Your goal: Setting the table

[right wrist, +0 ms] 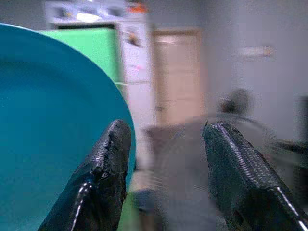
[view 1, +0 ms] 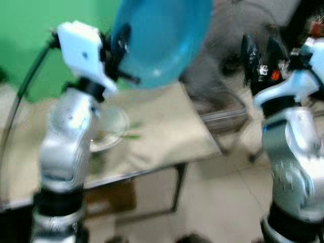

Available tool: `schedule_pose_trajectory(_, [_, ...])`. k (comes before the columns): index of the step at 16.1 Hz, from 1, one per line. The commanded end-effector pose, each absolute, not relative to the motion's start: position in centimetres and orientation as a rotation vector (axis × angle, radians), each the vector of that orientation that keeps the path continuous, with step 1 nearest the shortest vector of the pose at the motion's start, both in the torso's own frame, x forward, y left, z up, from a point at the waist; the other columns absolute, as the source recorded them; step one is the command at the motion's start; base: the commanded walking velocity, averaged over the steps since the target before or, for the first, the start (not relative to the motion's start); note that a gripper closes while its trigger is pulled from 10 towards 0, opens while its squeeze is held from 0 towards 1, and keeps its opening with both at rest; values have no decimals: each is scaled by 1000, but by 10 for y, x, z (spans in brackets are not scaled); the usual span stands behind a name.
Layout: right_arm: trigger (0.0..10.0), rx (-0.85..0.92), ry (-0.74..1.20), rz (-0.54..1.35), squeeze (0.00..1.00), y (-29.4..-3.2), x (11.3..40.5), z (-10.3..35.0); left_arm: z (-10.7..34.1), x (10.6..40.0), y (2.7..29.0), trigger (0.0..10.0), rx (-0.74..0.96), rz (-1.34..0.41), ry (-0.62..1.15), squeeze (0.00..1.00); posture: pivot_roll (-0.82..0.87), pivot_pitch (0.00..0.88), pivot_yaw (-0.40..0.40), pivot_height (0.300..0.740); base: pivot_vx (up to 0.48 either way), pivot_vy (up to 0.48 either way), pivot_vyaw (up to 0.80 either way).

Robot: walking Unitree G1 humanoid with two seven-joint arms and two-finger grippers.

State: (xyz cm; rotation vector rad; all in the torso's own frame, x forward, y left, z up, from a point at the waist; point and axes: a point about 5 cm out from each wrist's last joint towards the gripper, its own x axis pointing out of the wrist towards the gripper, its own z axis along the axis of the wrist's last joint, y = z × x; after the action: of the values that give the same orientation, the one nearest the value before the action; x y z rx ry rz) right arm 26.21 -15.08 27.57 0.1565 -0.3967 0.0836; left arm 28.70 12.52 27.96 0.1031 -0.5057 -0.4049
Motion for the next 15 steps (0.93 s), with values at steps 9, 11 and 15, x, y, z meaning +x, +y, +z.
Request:
schedule_pose_trajectory(9, [10000, 169, -381, 71, 0, -162, 259, 265, 266, 290, 108, 10000, 41, -486, -447, 0, 47, 0, -6, 740, 0, 0, -800])
schedule_pose_trajectory(11, [10000, 161, -358, 77, 0, -166, 260, 259, 252, 293, 116, 10000, 30, -466, -394, 0, 48, 0, -6, 740, 0, 0, -800])
schedule_pose_trajectory(15, [10000, 137, -276, 153, 0, -188, 262, 239, 221, 295, 129, 10000, -70, -473, -291, 0, 47, 0, -4, 740, 0, 0, -800])
